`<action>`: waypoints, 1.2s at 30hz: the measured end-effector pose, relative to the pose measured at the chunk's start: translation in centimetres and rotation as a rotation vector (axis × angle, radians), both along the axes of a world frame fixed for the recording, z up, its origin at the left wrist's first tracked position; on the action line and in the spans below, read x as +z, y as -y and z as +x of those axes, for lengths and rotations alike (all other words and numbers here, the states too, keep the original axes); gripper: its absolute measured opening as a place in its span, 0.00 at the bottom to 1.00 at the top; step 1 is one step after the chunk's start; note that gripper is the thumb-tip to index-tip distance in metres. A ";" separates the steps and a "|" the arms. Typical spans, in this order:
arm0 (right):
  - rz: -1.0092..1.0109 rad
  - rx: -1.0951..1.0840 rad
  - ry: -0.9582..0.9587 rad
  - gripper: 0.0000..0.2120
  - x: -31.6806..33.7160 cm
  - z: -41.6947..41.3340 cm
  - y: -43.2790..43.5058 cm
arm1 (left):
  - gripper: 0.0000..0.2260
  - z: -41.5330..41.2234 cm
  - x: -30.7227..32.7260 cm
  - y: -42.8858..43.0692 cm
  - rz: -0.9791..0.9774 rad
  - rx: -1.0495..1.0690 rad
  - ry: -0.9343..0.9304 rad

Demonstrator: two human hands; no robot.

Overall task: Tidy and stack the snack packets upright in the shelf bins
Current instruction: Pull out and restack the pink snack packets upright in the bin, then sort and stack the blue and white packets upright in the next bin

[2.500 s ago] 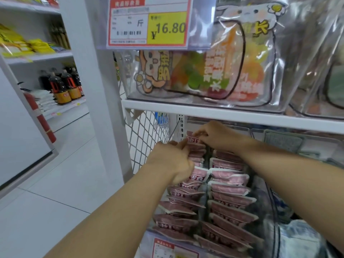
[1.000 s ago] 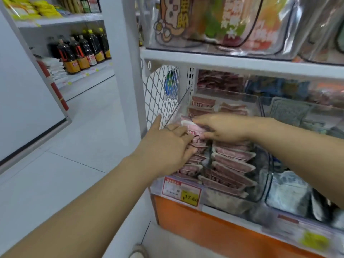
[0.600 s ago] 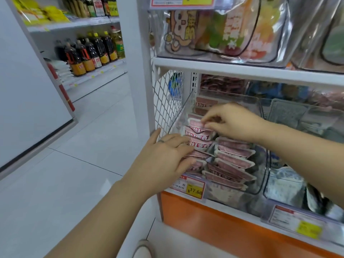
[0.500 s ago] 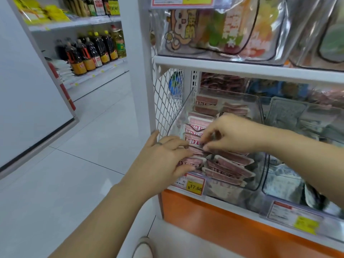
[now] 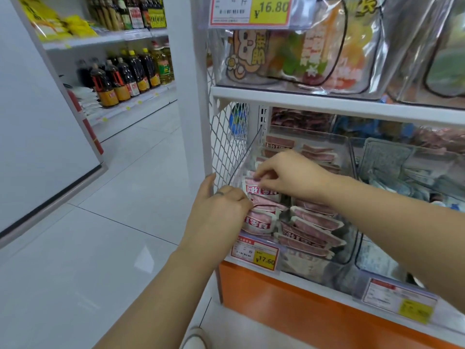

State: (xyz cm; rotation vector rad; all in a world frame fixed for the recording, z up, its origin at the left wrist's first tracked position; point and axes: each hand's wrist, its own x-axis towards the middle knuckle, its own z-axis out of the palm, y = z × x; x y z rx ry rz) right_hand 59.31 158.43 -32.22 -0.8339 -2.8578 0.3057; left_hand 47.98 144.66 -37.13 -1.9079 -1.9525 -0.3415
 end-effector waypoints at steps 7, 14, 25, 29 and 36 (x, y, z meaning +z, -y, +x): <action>0.066 0.065 0.219 0.09 0.0 2.4 2.6 | 0.10 -0.1 -0.8 1.5 0.063 -0.112 0.125; 0.096 -0.084 0.125 0.05 -0.8 1.3 1.4 | 0.14 -1.2 -0.8 2.4 0.021 -0.151 0.156; 0.008 -0.048 0.249 0.13 -0.2 -0.6 1.5 | 0.06 -1.7 -1.6 2.0 0.238 -0.036 0.000; -0.040 -0.004 0.192 0.11 0.2 -0.5 1.8 | 0.09 -1.3 -1.1 2.0 0.295 0.000 -0.038; -0.131 0.047 0.229 0.14 -0.7 -0.5 1.1 | 0.07 -1.4 -0.5 1.9 0.175 0.035 0.011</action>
